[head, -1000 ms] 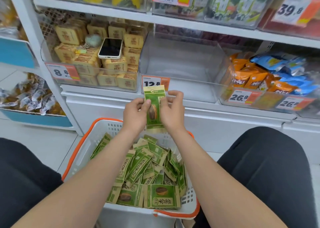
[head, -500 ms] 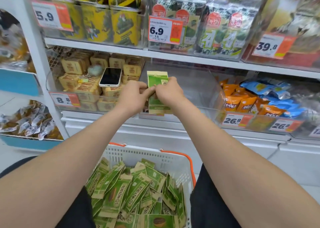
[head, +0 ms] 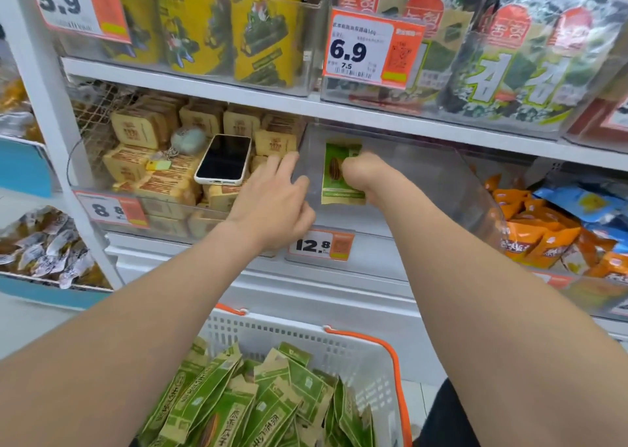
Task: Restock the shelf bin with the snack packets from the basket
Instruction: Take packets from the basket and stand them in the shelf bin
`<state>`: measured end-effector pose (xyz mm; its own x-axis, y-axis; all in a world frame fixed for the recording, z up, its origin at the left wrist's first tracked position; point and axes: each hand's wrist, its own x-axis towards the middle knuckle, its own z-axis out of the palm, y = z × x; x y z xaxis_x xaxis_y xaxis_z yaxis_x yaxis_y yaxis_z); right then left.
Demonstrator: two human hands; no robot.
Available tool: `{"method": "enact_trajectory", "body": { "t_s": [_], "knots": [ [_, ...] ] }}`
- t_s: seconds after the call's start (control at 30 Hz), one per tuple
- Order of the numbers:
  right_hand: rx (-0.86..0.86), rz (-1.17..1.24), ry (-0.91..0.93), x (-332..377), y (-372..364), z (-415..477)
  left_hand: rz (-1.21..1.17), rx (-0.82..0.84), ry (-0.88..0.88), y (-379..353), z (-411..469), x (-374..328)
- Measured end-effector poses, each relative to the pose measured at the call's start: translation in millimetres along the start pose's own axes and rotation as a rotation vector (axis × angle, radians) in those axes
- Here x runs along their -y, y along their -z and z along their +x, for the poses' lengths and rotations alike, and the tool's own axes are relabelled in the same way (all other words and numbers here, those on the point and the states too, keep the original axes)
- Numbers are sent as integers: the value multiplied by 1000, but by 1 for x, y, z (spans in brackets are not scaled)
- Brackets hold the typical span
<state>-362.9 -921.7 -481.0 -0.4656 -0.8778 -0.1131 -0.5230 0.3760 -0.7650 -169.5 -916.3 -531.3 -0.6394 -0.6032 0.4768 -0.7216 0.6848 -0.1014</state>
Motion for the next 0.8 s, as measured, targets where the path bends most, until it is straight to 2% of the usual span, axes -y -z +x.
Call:
{"method": "enact_trajectory", "body": {
  "t_s": [0.17, 0.37, 0.43, 0.53, 0.67, 0.73, 0.8],
  "knots": [
    [-173, 69, 81, 0, -33, 51, -114, 3, -42, -6, 7, 10],
    [-250, -139, 172, -4, -43, 82, -244, -51, -49, -14, 6, 11],
    [-223, -203, 141, -5, -45, 90, -249, -60, -44, -15, 6, 11],
    [-227, -176, 101, -6, -48, 99, -240, -62, -30, -15, 5, 10],
    [-338, -42, 42, -7, -47, 96, -243, -62, -21, -15, 4, 10],
    [-390, -89, 116, -9, -46, 94, -237, -69, -20, -15, 4, 10],
    [-356, -246, 247, -10, -45, 89, -231, -74, -17, -16, 4, 10]
  ]
}}
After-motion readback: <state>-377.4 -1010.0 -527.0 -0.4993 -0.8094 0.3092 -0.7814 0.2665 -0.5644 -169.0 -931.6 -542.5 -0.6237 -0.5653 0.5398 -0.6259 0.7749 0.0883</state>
